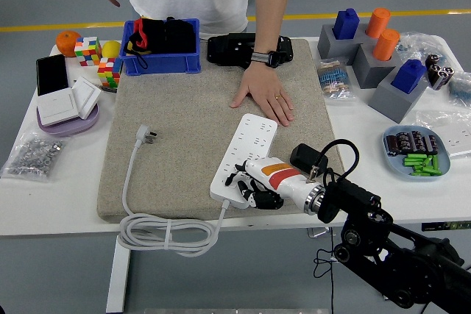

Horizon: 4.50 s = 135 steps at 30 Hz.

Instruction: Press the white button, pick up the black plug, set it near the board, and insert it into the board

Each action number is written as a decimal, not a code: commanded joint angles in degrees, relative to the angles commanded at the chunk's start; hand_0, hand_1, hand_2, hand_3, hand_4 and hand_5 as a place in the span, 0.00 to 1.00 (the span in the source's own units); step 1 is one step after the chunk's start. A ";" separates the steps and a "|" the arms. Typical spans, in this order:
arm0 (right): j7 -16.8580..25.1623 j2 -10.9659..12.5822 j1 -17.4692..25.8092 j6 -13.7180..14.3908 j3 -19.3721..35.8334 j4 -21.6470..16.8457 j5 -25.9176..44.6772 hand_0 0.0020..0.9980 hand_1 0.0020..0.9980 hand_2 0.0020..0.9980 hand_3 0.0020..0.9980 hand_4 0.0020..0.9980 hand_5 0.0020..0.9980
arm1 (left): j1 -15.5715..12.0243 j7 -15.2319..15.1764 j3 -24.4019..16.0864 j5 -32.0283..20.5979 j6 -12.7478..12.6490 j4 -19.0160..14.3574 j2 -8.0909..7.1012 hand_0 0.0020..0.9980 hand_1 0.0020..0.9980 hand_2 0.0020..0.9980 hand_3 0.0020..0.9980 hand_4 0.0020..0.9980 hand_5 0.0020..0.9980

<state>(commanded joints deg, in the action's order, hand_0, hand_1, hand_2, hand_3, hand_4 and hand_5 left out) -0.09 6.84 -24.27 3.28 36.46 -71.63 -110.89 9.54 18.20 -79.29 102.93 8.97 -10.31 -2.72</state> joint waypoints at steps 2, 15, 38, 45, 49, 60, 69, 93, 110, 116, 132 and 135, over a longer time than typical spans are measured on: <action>0.10 0.13 0.02 -0.03 -0.21 0.19 -0.19 0.00 0.00 0.08 0.60 0.25 0.00 | 0.01 -0.02 0.13 -0.07 0.03 0.00 -0.03 0.69 0.64 0.61 0.64 0.56 0.20; 0.50 1.09 -0.11 -0.33 0.41 0.41 -0.53 0.00 0.00 0.08 0.59 0.26 0.00 | -0.13 -0.01 -0.24 0.44 0.00 0.00 -0.06 0.69 0.64 0.61 0.64 0.56 0.20; -0.06 1.33 0.83 -1.10 2.53 -5.04 1.91 0.00 0.00 0.08 0.59 0.25 0.00 | -0.21 -0.02 -0.18 -0.01 -0.09 0.00 0.15 0.69 0.64 0.61 0.64 0.56 0.20; 1.12 1.11 2.22 -0.33 5.71 -10.10 2.51 0.00 0.00 0.08 0.58 0.26 0.00 | -0.18 -0.04 0.03 -0.32 -0.06 0.00 0.21 0.69 0.64 0.61 0.64 0.56 0.20; 4.05 1.24 3.64 1.93 8.18 -11.30 3.52 0.19 0.16 0.22 0.64 0.48 0.00 | -0.20 0.00 -0.10 -0.19 -0.05 0.00 0.26 0.69 0.64 0.61 0.64 0.56 0.20; 3.71 2.04 8.97 4.40 16.93 -7.12 2.34 0.72 0.71 0.69 0.81 0.99 0.22 | -0.17 -0.01 -0.47 0.03 -0.15 0.00 0.27 0.69 0.64 0.61 0.64 0.56 0.20; 1.16 1.62 11.21 7.08 20.74 -4.64 1.46 0.92 0.93 0.93 0.96 1.00 0.54 | 0.05 -0.15 0.02 -0.46 -0.09 0.00 0.35 0.69 0.64 0.61 0.64 0.56 0.20; 3.85 1.62 12.32 9.44 21.46 3.37 2.36 0.68 0.75 0.70 0.82 1.00 0.36 | 0.01 -0.18 -0.13 0.34 0.15 0.00 0.29 0.69 0.64 0.61 0.64 0.56 0.20; 6.97 0.97 9.98 12.31 19.34 7.32 3.67 0.57 0.59 0.55 0.62 0.80 0.08 | -0.35 -0.04 -0.35 0.45 0.13 0.00 0.45 0.69 0.64 0.62 0.64 0.56 0.20; 8.20 1.02 9.15 13.17 18.64 8.22 5.43 0.53 0.54 0.52 0.60 0.70 0.05 | -0.21 -0.10 -0.26 0.22 0.10 0.00 0.47 0.69 0.64 0.61 0.64 0.56 0.20; 9.61 0.90 8.48 15.77 18.29 9.73 5.20 0.45 0.43 0.46 0.56 0.63 0.00 | -0.21 -0.09 -0.37 -0.05 0.01 0.00 0.54 0.69 0.64 0.61 0.64 0.56 0.20; 9.76 0.98 8.52 16.15 18.40 9.19 5.14 0.37 0.32 0.37 0.51 0.64 0.00 | -0.15 -0.08 -0.38 -0.14 -0.02 0.00 0.56 0.69 0.64 0.61 0.64 0.56 0.20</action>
<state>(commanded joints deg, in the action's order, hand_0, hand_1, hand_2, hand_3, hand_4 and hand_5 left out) 9.68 7.83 -15.75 19.43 54.86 -62.43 -105.75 9.38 18.11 -79.67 102.79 8.96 -10.31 -2.16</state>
